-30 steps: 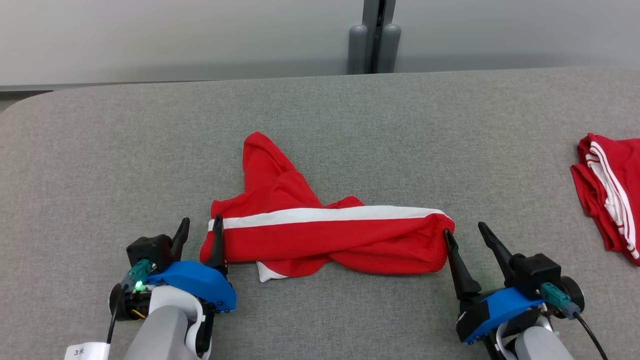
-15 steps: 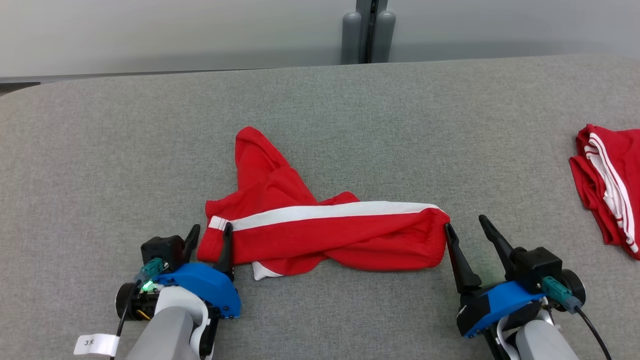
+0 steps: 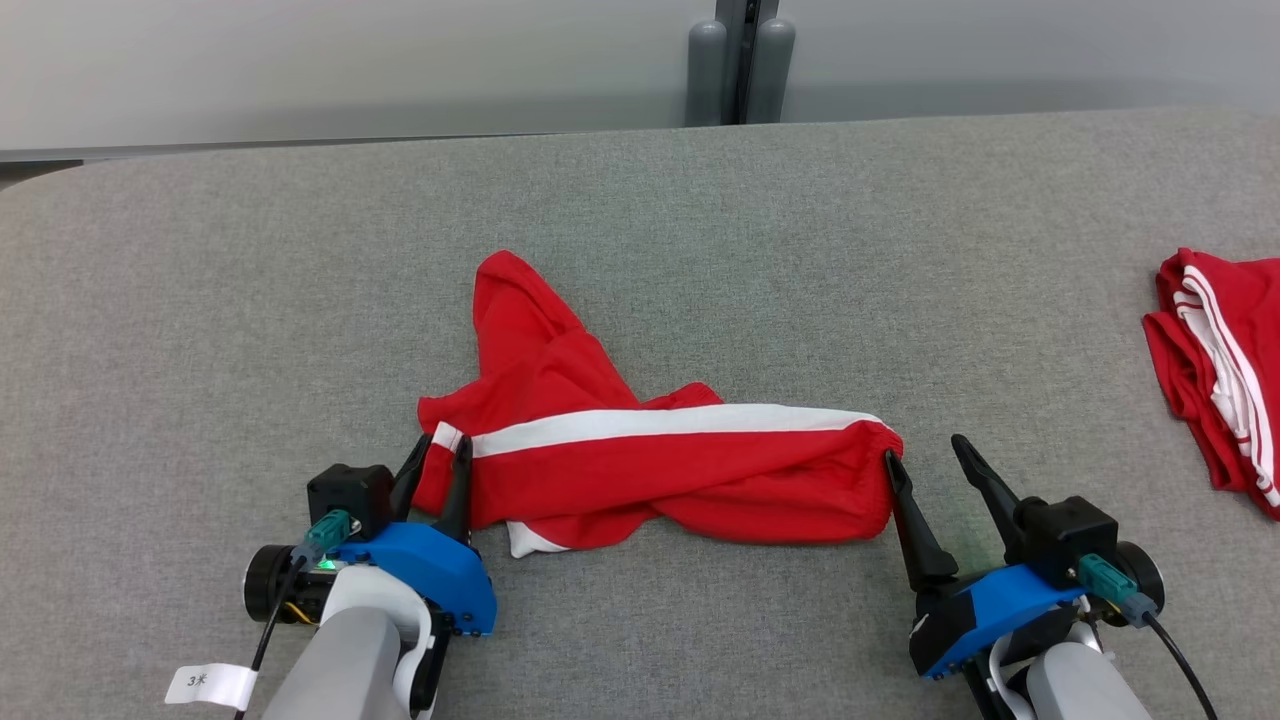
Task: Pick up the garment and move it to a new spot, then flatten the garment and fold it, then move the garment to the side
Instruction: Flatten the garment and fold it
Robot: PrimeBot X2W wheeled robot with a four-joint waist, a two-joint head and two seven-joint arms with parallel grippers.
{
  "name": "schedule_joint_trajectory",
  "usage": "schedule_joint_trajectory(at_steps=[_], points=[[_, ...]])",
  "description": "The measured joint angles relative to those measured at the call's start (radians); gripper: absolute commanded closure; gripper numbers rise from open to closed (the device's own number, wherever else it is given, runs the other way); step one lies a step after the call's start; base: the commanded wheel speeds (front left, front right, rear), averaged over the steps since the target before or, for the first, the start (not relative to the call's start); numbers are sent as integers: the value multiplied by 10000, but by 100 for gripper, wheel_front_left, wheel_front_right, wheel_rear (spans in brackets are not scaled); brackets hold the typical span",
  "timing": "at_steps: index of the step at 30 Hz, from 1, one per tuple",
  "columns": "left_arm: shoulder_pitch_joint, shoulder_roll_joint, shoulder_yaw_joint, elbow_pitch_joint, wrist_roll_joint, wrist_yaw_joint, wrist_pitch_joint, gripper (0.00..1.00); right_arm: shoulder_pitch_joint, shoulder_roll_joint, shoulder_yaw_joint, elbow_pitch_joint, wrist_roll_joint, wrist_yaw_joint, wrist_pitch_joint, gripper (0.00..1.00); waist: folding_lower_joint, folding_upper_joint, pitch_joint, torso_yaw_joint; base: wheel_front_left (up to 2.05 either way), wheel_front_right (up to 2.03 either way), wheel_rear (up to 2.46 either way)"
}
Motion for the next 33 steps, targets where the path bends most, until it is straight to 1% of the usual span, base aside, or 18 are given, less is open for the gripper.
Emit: schedule_joint_trajectory(at_steps=[2, 3, 4, 6, 7, 8, 9, 11, 12, 13, 14, 15, 16, 19, 23, 27, 33], points=[[35, 0, -40, 33, 88, 0, 0, 53, -7, 2, 10, 33, 17, 0, 0, 0, -1, 0, -4, 1, 0, 0, 0], [35, -2, -59, 44, 121, 0, 0, 53, -12, 2, 13, 40, 27, 0, 0, 0, -1, 0, -4, 3, 0, 0, 0], [32, 2, -69, 40, 186, 0, 0, 51, -18, 2, 10, 52, 44, 0, 0, 0, -1, 0, -4, 6, 0, 0, 0], [16, 10, -115, 79, 276, 0, 0, 51, -36, 2, 12, 82, 44, 0, 0, 0, -1, 0, -4, 6, 0, 0, 0], [6, 13, -138, 82, 337, 0, 0, 46, -41, 2, 19, 90, 44, 0, 0, 0, -1, 0, -5, 5, 0, 0, 0], [-23, 25, -176, 81, 408, 0, 0, 47, -44, 4, 23, 98, 46, 0, 0, 0, -1, -1, -7, 3, 0, 0, 0], [-58, 35, -219, 92, 458, 0, 0, 51, -45, 4, 27, 104, 48, 0, 0, 0, -1, 0, -8, 2, 0, 0, 0], [-93, 50, -314, 155, 593, 0, 0, 49, -46, 6, 25, 117, 54, 0, 0, 0, -1, 0, -9, 1, 0, 0, 0], [-113, 58, -366, 226, 633, 0, 0, 51, -46, 6, 31, 127, 54, 0, 0, 0, -2, 0, -8, 0, 0, 0, 0], [-146, 73, -410, 286, 709, 0, 0, 55, -46, 8, 35, 138, 56, 0, 0, 0, -1, 0, -6, 0, 0, 0, 0], [-201, 92, -428, 318, 755, 0, 0, 64, -46, 8, 35, 150, 56, 0, 0, 0, -1, 0, -5, 0, 0, 0, 0], [-279, 111, -456, 362, 786, 0, 0, 78, -47, 8, 33, 155, 56, 0, 0, 0, -1, 0, -4, 1, 0, 0, 0], [-345, 117, -497, 439, 800, 0, 0, 100, -47, 10, 31, 167, 56, 0, 0, 0, -1, 0, -6, 1, 0, 0, 0], [-410, 119, -556, 525, 888, 0, 0, 100, -47, 10, 23, 203, 69, 0, 0, 0, -1, 0, -21, 14, 0, 0, 0], [-486, 127, -451, 40, 976, 0, 0, 100, -42, 13, -44, 201, 113, 0, 0, 0, -1, 0, -70, 97, 0, 0, 0], [-287, 105, -311, -830, 1064, 0, -2, 100, 11, 21, -159, 198, 169, 0, 0, 0, -2, 0, -198, 275, 0, 0, 0], [371, 44, -10, -2337, 1112, 0, 0, 100, 52, 35, -288, 284, 788, 0, 0, 0, -1, 0, -470, 583, 0, 0, 0]])
